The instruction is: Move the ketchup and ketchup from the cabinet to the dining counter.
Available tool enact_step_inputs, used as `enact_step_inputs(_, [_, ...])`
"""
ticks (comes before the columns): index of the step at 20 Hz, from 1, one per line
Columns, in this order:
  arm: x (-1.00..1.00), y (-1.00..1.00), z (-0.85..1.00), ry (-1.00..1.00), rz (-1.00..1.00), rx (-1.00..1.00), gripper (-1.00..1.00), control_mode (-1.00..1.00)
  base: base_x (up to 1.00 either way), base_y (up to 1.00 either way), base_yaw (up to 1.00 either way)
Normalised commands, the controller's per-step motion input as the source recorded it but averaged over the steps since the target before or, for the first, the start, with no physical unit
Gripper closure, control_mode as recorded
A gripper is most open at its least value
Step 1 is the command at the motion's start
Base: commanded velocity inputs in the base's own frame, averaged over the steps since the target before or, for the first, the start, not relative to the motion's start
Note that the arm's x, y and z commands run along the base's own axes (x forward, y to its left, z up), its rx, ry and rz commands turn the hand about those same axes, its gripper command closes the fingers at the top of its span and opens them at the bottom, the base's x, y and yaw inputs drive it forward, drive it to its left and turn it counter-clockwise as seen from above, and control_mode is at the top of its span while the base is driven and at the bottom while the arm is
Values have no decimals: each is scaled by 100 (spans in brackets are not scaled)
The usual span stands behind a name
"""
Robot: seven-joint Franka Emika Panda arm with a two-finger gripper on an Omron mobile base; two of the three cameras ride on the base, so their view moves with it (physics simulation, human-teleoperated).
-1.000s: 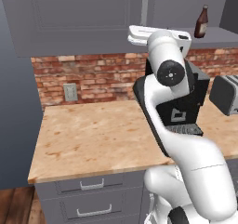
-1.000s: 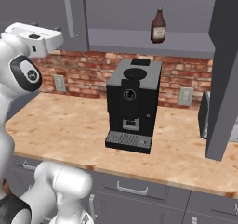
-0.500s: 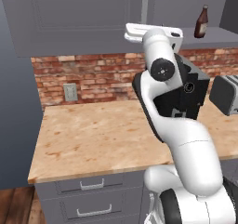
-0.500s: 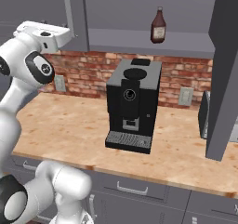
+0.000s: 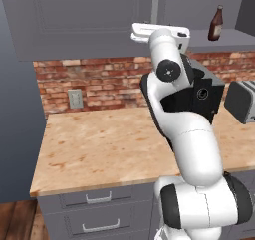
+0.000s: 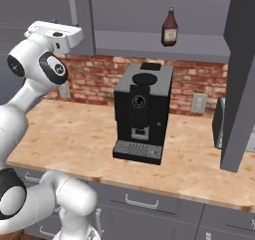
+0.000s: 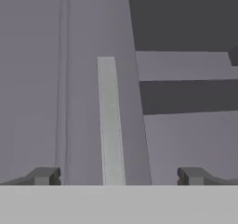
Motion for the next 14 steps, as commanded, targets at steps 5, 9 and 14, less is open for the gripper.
enact_step_inputs(5, [39,0,0,0,0,0,-100,-100,0,0,0])
enact_step_inputs(9, [43,0,0,0,0,0,-100,-100,0,0,0])
enact_step_inputs(14, [42,0,0,0,0,0,-100,-100,0,0,0])
